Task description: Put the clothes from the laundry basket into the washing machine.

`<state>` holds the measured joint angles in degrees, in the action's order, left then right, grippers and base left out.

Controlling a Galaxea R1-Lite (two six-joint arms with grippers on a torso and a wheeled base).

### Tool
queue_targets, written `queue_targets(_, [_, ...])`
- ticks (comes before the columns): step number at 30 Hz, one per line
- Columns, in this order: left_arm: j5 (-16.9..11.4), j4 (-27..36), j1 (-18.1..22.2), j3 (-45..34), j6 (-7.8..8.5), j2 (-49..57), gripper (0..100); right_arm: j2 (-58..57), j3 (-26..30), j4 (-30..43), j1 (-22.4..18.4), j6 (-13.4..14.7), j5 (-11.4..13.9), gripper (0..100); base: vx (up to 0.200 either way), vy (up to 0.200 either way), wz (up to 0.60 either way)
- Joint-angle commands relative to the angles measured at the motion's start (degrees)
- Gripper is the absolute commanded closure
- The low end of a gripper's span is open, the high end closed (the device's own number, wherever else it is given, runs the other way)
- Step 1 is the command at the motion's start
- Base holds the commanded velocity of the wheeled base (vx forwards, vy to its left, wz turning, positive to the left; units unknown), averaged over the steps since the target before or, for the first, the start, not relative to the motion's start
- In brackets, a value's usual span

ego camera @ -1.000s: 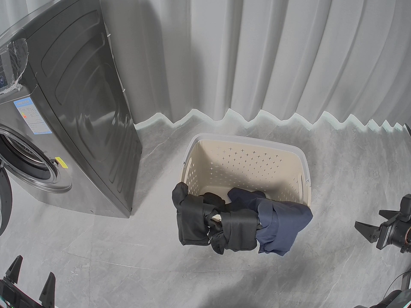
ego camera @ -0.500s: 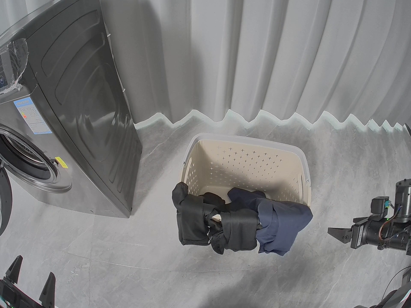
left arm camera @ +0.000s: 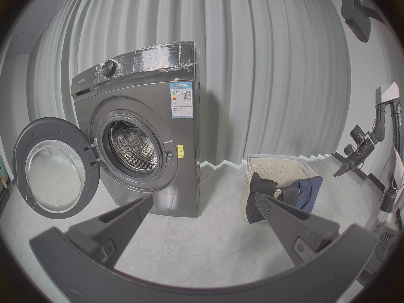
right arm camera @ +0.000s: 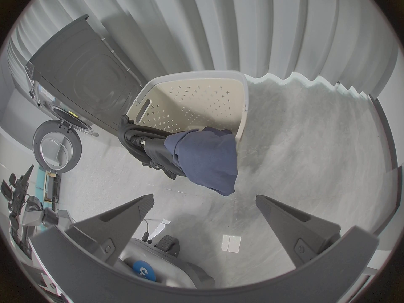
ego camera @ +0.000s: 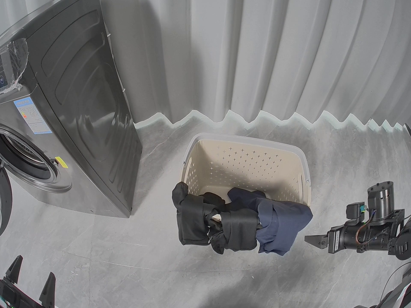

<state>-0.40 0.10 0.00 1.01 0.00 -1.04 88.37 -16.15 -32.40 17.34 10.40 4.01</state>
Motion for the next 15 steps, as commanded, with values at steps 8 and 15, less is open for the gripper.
queue_targets(8, [0.0,0.0,0.0,-1.0,0.0,0.7,0,11.9,-2.2,-5.7,1.4,0.5,-0.1,0,0.0,0.0,0.0])
queue_targets(15, [0.1,0.0,0.0,-1.0,0.0,0.7,0,19.1,-2.9,-13.4,1.4,0.3,-0.3,0,0.0,0.0,0.0])
